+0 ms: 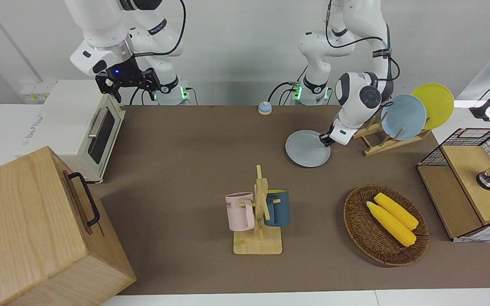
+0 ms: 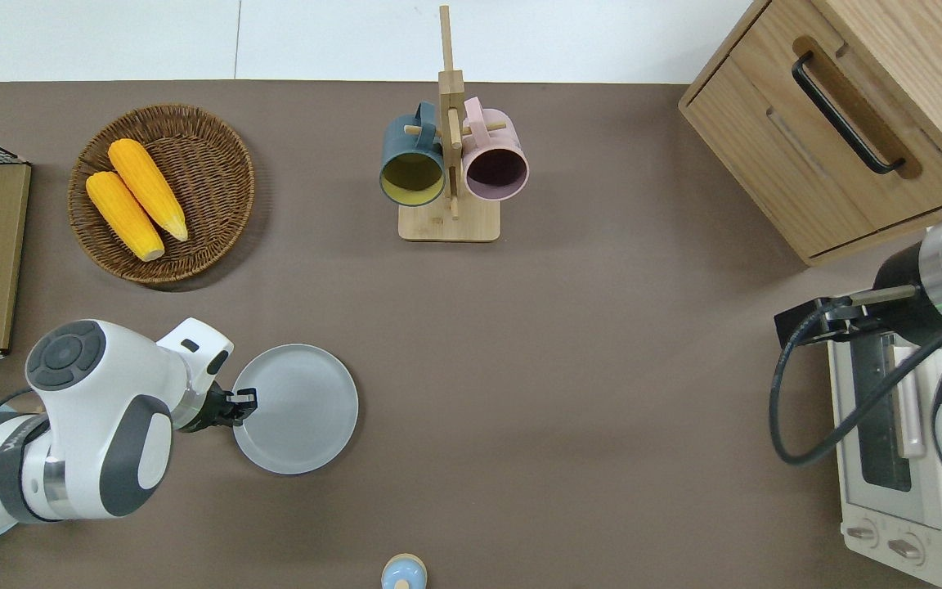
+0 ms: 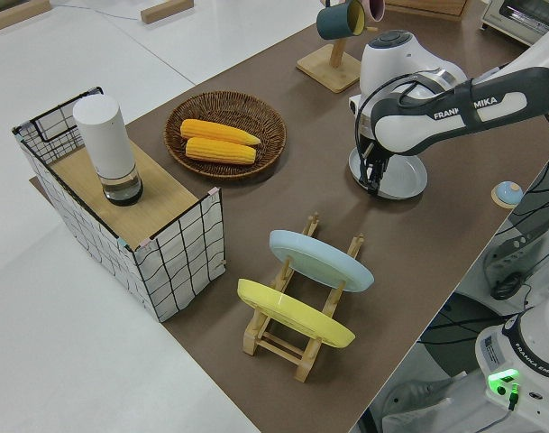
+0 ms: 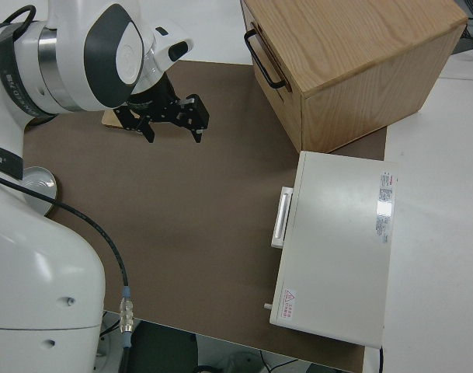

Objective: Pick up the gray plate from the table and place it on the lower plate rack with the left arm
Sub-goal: 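Close the left gripper on the gray plate rim and lift it, then carry the gray plate with the left gripper toward the wooden rack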

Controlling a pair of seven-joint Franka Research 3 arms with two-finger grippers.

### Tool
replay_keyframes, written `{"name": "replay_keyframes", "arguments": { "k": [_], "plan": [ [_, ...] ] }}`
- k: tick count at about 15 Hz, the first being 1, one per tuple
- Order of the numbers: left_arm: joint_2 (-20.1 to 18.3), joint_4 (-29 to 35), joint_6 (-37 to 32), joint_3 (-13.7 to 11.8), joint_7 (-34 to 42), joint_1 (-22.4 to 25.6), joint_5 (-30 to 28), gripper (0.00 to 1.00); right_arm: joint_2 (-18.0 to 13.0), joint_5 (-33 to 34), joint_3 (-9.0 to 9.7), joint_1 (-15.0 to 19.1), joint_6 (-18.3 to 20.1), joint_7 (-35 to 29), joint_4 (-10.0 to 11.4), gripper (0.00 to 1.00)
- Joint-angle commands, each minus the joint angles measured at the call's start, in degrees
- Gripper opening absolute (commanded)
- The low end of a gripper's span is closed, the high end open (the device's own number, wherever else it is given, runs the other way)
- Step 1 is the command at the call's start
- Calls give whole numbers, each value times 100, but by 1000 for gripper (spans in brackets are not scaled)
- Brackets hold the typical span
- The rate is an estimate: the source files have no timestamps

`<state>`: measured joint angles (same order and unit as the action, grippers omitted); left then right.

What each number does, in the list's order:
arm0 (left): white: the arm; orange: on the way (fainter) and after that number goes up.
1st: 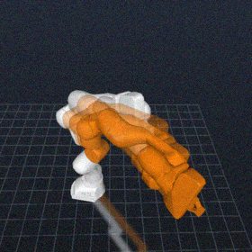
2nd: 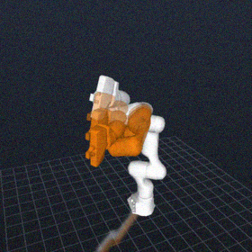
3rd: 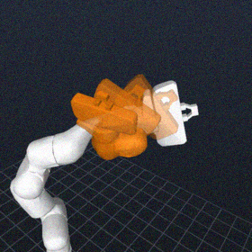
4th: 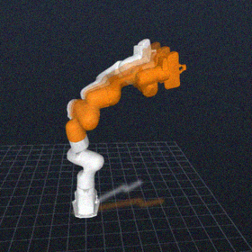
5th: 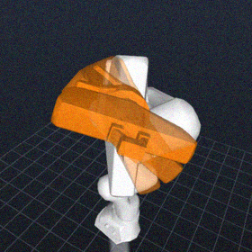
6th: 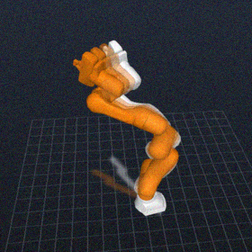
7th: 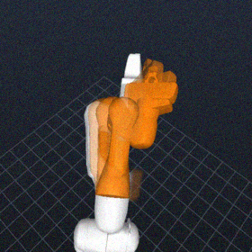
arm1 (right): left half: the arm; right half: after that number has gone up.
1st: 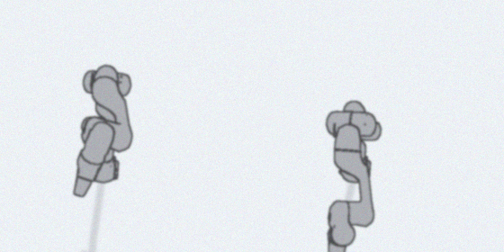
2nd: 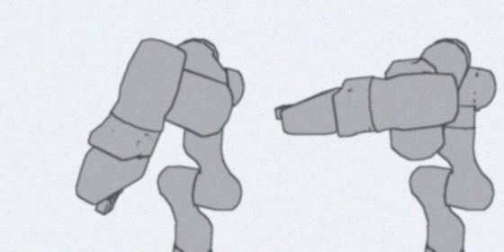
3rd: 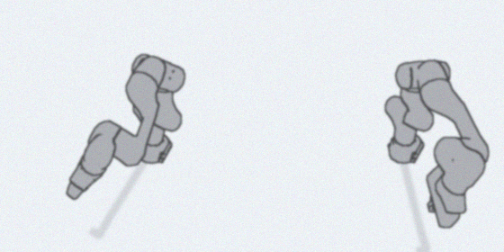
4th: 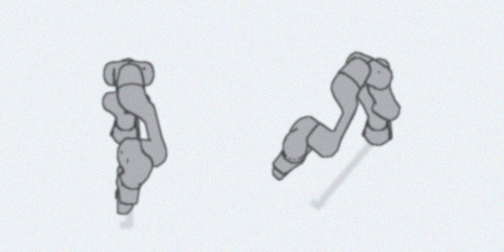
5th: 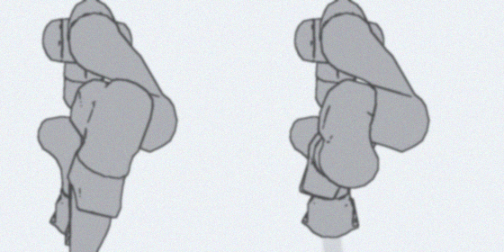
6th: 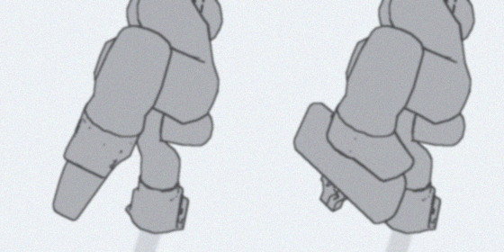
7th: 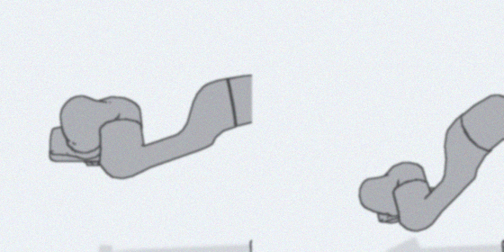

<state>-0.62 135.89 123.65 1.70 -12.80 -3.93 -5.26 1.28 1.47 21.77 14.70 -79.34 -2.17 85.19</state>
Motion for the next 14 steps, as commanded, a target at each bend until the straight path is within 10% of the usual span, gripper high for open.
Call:
{"name": "replay_keyframes", "arguments": {
  "k": [1, 9, 14],
  "plan": [
    [27, -500, -507, -65, -3, 42, 33, 0, -14, 38, 134, 147, 85, -73, -55, 983],
    [-149, -1819, -2019, -478, -134, 59, 112, 0, -14, 38, 134, 147, 85, -73, -55, 983],
    [-263, -2487, -3065, -504, -609, 15, 1298, 0, -14, 38, 134, 147, 85, -73, -55, 983]
  ]
}}
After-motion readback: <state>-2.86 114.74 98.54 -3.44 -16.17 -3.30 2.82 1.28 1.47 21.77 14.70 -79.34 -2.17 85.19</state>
